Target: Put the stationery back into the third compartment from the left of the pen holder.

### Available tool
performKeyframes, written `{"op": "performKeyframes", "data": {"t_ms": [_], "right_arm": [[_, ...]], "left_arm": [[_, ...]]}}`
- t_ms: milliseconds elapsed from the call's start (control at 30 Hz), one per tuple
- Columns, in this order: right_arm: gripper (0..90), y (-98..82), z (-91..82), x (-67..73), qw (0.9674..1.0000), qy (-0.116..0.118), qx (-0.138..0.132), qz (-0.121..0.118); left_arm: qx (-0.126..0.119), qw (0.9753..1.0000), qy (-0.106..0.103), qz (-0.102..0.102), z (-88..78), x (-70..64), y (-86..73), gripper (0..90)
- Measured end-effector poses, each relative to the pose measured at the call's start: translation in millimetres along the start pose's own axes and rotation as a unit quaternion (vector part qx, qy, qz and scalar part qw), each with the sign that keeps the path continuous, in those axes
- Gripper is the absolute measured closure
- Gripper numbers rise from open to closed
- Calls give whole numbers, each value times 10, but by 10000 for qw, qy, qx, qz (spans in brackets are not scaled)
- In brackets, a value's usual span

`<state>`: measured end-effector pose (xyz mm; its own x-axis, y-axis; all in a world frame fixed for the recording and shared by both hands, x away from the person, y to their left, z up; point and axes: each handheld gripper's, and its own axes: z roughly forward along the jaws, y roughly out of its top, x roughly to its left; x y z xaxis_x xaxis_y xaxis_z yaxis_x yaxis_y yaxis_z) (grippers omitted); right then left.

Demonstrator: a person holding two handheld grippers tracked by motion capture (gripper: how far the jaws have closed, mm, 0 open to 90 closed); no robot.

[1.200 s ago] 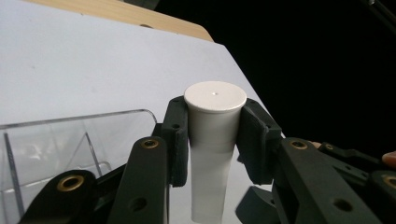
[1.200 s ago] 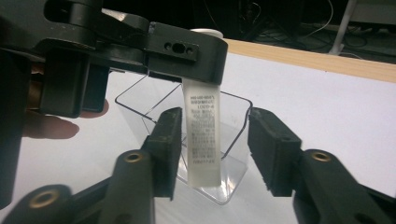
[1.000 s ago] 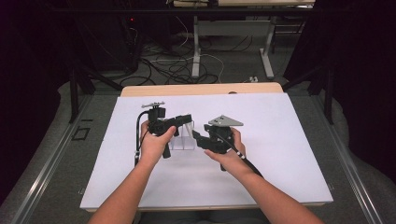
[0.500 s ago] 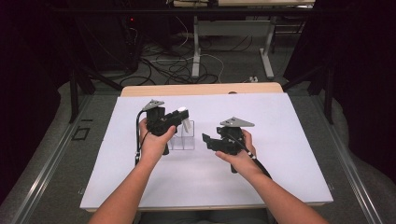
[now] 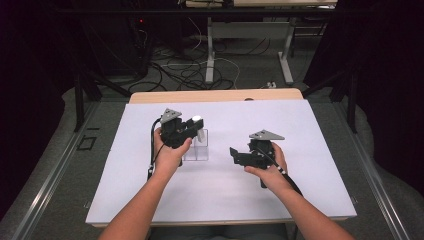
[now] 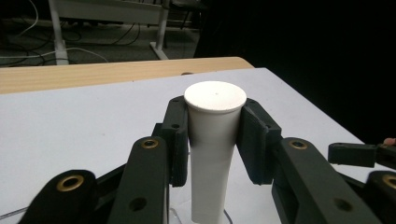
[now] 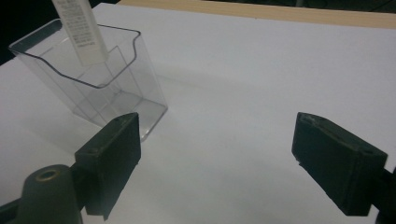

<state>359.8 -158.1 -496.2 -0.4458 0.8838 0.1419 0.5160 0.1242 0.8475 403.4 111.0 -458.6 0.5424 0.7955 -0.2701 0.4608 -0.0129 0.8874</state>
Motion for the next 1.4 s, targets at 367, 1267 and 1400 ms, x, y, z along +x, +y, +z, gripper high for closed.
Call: {"op": "performKeyframes", "data": {"t_ms": [367,1267,1400], "right_arm": [[36,-125,37,-207,9991,-167,391,50],[11,-166,29,-377,9977,-259,471,424],[10,-159,19,-384,9977,-264,476,396]], "left_arm": [[98,9998,128,118,66,10,-88,666],[100,9987,276,414,69,2,-182,551],[59,9985,296,465,-8,8,-134,473]]}}
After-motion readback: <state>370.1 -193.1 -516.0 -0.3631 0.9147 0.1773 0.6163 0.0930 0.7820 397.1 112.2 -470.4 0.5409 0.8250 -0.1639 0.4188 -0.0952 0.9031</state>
